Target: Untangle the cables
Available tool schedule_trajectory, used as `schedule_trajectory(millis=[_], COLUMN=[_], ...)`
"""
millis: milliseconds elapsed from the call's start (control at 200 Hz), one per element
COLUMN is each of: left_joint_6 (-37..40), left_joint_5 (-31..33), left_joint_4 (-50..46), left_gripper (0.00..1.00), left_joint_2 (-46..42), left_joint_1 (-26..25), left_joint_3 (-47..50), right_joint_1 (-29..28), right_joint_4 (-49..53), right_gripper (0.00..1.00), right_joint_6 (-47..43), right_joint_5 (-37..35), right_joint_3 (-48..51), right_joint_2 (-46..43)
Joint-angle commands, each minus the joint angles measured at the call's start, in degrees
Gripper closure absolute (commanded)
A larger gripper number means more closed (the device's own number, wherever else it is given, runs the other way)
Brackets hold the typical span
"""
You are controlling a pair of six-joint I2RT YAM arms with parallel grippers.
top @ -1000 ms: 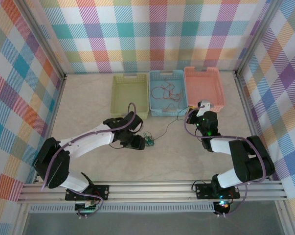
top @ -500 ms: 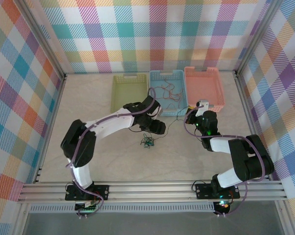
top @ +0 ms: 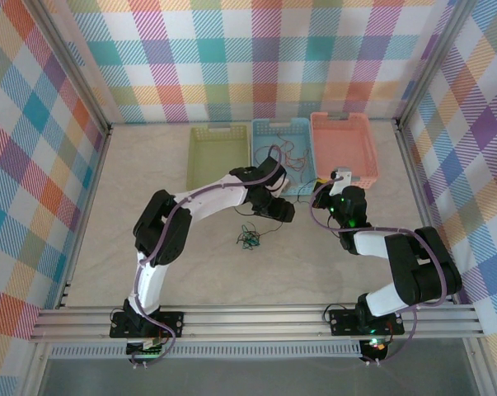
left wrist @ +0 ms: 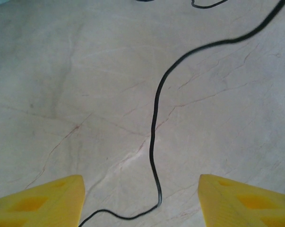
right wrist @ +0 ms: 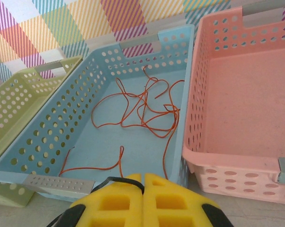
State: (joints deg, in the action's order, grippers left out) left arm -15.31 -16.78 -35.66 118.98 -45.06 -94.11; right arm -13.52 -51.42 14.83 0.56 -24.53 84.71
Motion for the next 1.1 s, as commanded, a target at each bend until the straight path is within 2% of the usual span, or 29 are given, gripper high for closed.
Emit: schedule_trajectory(millis=[0, 135, 195, 260, 515, 635, 1095], left_joint_6=[0.4, -0.2, -1.3, -1.7, -2.0, -1.2, -0.5], left_joint_5=[-0.8, -0.4, 1.7, 2.4, 4.6, 7.7, 8.6], left_joint_4=[-3.2, -5.8, -8.4, -10.8, -13.1, -14.5, -11.6], left_gripper=[0.38, 0.49, 0.59, 0.62, 0.68, 0.71, 0.71], left_joint_2=[3.0, 6.6, 8.3, 9.8, 8.8, 6.8, -2.6], left_joint_1=[-0.9, -1.0, -1.0, -0.9, -1.0, -1.0, -0.6], left_joint_3=[-3.7, -7.8, -10.0, -12.0, -9.5, -5.8, 10.8], right_joint_1=[0.2, 0.2, 0.2, 0.2, 0.2, 0.2, 0.2], right_joint_4=[-1.9, -2.0, -2.0, -2.0, -2.1, -2.1, -4.5], right_gripper=[1.00, 1.00, 1.00, 1.00, 1.00, 1.00, 1.00], right_joint_6=[1.0, 1.0, 1.0, 1.0, 1.0, 0.8, 0.0], right_joint_5=[0.8, 0.8, 0.8, 0.8, 0.7, 0.3, -4.8], right_joint_3=[-1.5, -1.3, -1.3, -1.4, -1.3, -1.3, 1.4], right_joint_2=[0.6, 0.5, 0.5, 0.5, 0.4, 0.2, -2.6])
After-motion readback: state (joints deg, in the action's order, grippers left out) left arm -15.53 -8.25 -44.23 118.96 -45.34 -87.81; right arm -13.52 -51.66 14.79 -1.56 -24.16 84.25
